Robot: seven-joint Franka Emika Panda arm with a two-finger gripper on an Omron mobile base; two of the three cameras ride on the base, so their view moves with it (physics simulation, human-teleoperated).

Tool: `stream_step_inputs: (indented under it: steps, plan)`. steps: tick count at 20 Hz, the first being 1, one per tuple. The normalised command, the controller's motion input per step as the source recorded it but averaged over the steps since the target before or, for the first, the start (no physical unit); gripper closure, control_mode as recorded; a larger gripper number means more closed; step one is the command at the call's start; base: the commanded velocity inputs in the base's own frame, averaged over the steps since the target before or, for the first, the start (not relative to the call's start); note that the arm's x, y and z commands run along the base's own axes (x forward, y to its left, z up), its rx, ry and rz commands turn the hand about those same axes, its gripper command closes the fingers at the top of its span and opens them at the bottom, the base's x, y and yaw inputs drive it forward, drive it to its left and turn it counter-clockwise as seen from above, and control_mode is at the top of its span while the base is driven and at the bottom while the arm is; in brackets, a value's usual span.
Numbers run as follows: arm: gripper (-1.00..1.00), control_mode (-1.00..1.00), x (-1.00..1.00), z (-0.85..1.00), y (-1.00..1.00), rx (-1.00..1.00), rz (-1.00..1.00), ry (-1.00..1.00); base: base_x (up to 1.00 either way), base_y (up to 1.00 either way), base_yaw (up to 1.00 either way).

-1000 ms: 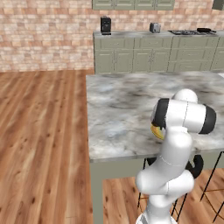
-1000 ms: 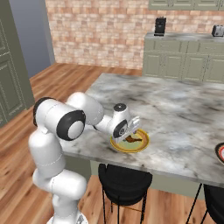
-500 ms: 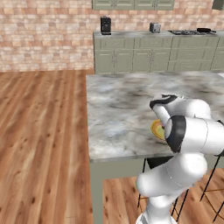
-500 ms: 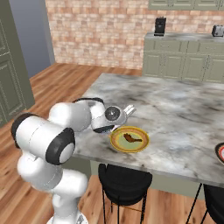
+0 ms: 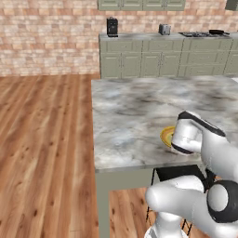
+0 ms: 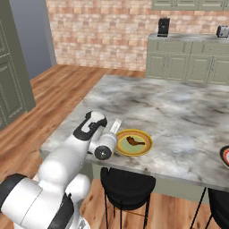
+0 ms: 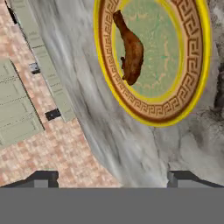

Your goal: Take the chicken drumsticks from the pan and place one on each plate on the dining counter.

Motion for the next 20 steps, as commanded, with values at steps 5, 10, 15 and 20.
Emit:
stream_step_inputs:
  steps: [5, 10, 15, 20]
  plan:
    - [-1.00, -1.00, -1.00, 0.91, -0.04, -0.58, 0.33, 0.03, 0.00, 0.00, 0.00]
    - [-1.00, -1.00, -0.96, 1.00, 0.00, -0.58, 0.53, -0.01, 0.00, 0.00, 0.00]
    - [-1.00, -1.00, -1.00, 0.59, 0.00, -0.87, 0.39, 0.03, 0.00, 0.00, 0.00]
    - [-1.00, -1.00, -1.00, 0.88, -0.05, -0.72, 0.35, 0.05, 0.00, 0.00, 0.00]
